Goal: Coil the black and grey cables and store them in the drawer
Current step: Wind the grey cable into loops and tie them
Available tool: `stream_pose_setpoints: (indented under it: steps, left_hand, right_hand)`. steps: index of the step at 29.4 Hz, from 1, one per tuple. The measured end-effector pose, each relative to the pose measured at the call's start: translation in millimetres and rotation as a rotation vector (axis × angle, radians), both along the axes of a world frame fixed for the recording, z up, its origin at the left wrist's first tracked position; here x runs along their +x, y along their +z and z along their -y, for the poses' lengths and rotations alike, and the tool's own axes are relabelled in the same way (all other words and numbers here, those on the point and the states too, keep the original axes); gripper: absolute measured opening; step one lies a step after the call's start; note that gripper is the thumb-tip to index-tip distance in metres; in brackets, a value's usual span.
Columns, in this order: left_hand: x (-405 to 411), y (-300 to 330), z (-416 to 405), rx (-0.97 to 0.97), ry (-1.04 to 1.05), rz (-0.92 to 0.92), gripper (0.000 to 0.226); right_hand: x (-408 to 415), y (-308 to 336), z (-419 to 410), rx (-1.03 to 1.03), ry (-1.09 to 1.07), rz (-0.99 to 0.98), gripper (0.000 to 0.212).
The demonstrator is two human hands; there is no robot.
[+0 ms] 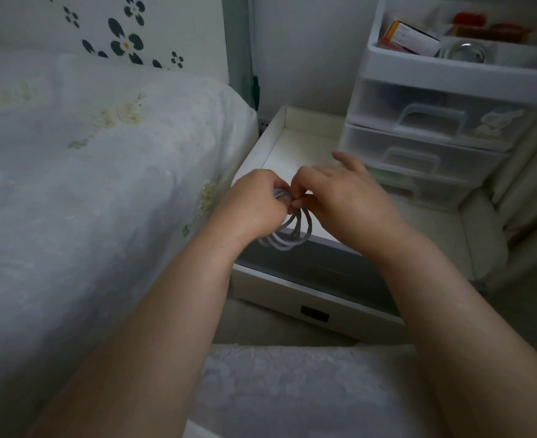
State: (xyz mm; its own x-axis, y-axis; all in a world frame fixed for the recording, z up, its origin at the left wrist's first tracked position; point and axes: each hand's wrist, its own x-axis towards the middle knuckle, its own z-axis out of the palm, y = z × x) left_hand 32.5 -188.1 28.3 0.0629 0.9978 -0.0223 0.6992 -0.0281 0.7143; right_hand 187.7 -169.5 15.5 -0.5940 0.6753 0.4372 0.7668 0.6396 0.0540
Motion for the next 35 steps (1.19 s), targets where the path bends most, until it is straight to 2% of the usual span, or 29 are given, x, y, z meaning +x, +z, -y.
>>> stream_pose_setpoints:
  steps: [3,5,7,11,15,20,23,25,27,32,35]
  left_hand:
    - [-1,2,-2,-0.021,0.002,-0.052,0.018]
    - [-1,4,-2,-0.031,-0.008,-0.052,0.015]
    - [-1,5,-3,-0.063,-0.026,-0.055,0.015]
    - [-7,6,-4,-0.105,-0.055,-0.084,0.011]
    - [-15,6,-6,-0.142,-0.105,-0.157,0.014]
    - [-21,6,-6,-0.131,-0.141,-0.040,0.015]
    - [-21,6,-7,-0.101,-0.135,-0.034,0.015]
    - [-21,6,-6,-0.092,-0.135,-0.037,0.014]
    - [-21,6,-6,-0.086,-0.133,-0.053,0.011]
    - [-22,0,-6,-0.080,-0.117,-0.252,0.008]
    - [-23,-2,-5,-0.048,-0.122,-0.321,0.010]
  right_hand:
    - [-1,-4,-4,-0.008,0.003,-0.022,0.019]
    - [-3,-7,-5,-0.002,0.037,-0.026,0.015]
    - [-5,-6,-6,-0.017,0.067,-0.057,0.020]
    - [-8,-11,-8,0.048,0.158,-0.096,0.009]
    - [-16,-20,-7,0.018,0.216,-0.087,0.005]
    - [-13,-17,-7,-0.041,0.179,-0.212,0.009]
    - [-14,-16,-6,-0.070,0.165,-0.296,0.020]
    - [-17,-18,-7,-0.080,0.147,-0.318,0.015]
    - [-19,-19,-9,-0.061,0.148,-0.295,0.012]
    - [-21,-26,-12,-0.058,0.090,-0.084,0.035]
    - [-22,-32,-13,0.052,0.078,0.072,0.024]
